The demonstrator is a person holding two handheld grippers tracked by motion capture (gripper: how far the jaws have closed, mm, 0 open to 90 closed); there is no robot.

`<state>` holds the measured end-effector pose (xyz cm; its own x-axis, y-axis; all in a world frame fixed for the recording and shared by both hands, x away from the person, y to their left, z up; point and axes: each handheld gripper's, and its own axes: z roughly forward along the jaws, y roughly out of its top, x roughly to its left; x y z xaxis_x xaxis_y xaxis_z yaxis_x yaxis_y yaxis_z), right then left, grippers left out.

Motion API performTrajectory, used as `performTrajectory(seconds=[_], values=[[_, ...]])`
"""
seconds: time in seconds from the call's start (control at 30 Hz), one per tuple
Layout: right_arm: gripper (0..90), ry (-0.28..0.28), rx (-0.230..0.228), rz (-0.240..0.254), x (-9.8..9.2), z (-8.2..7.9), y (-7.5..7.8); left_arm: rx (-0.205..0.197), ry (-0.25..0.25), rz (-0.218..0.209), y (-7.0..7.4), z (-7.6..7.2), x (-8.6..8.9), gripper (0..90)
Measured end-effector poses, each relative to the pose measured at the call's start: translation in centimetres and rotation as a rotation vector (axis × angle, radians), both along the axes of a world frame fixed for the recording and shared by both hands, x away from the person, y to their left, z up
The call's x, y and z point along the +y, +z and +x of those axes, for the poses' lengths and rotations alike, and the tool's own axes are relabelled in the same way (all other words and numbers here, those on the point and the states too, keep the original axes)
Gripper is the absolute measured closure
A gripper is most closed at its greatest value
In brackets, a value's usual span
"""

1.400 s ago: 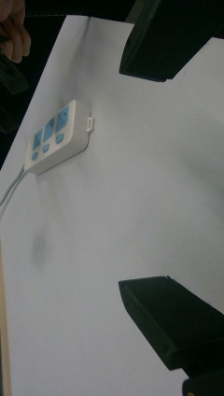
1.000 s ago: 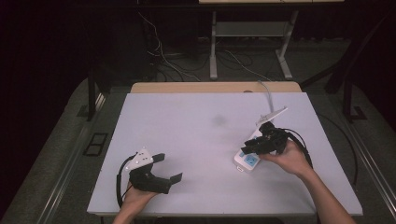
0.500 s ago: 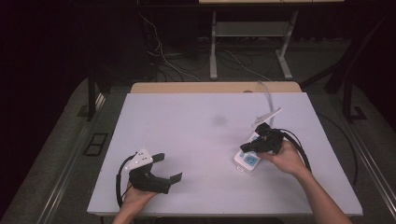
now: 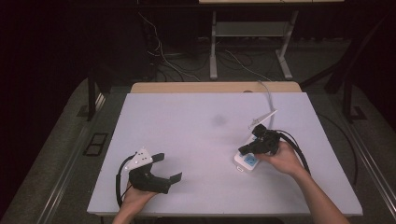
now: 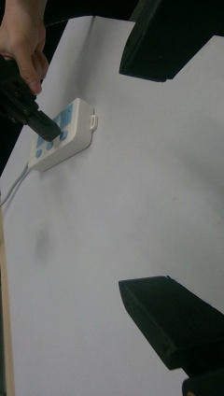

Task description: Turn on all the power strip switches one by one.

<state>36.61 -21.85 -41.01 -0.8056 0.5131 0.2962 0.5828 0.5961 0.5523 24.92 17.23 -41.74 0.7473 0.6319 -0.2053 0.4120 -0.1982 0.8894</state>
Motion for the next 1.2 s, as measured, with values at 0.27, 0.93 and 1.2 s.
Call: performTrajectory(seconds=[0.27, 0.93, 1.2], values=[[89.8, 0.007, 0.010, 0.002, 0.1, 0.1, -0.2, 0.001, -0.001, 0.003, 0.0, 0.0, 0.0, 0.0], [90.0, 0.028, 0.008, 0.049, -0.2, -0.1, -1.0, -0.006, -0.006, 0.003, 0.2, -0.2, -0.1, 0.0], [90.0, 0.027, 0.003, 0.058, -0.3, 0.1, -1.2, -0.006, -0.012, 0.003, 0.2, -0.3, -0.3, 0.0]])
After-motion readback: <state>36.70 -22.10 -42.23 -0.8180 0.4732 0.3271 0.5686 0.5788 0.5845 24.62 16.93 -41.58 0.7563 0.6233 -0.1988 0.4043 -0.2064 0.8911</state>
